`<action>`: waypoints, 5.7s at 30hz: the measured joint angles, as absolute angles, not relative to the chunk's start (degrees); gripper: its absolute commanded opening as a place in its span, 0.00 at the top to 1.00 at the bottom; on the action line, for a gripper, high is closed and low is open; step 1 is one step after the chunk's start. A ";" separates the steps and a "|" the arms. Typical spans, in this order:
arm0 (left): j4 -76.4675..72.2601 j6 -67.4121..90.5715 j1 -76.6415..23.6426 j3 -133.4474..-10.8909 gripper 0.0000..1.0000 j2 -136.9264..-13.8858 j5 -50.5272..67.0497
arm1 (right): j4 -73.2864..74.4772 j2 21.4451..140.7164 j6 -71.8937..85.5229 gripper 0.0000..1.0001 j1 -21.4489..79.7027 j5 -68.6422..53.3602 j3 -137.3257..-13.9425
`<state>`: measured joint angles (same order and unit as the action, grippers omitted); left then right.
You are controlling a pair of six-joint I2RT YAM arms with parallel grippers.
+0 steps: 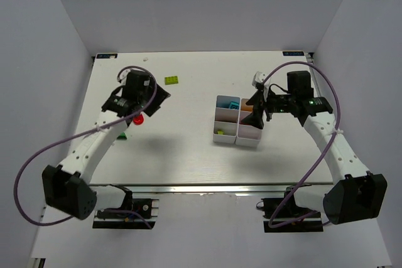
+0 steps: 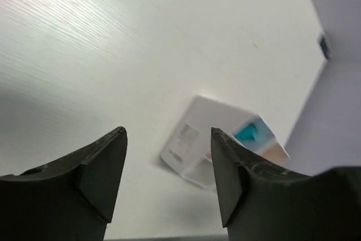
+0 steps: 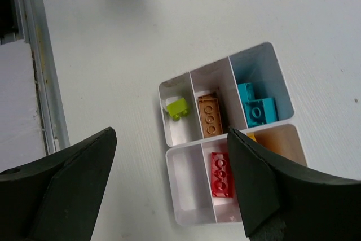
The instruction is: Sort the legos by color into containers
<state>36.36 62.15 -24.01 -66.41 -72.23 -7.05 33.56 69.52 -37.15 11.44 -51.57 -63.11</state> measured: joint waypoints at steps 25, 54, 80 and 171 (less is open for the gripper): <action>39.16 79.40 -10.28 -114.69 0.15 -133.14 4.10 | 20.34 70.70 -24.36 0.14 14.02 -39.79 -60.95; 47.11 91.66 -7.60 -129.54 0.35 -146.23 4.36 | 15.22 68.20 -23.20 0.13 14.00 -38.83 -55.94; 44.51 78.26 -5.21 -105.45 0.36 -132.29 7.99 | 11.77 66.22 -19.88 0.12 14.00 -39.20 -55.31; -3.22 21.26 -58.00 -61.19 0.55 -96.03 -24.93 | 0.05 57.30 -13.45 0.90 13.82 -25.89 -51.62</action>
<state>-3.22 21.26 -58.00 -61.19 -96.03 -24.93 0.05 57.30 -13.45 13.82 -25.89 -51.62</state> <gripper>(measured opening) 0.468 0.090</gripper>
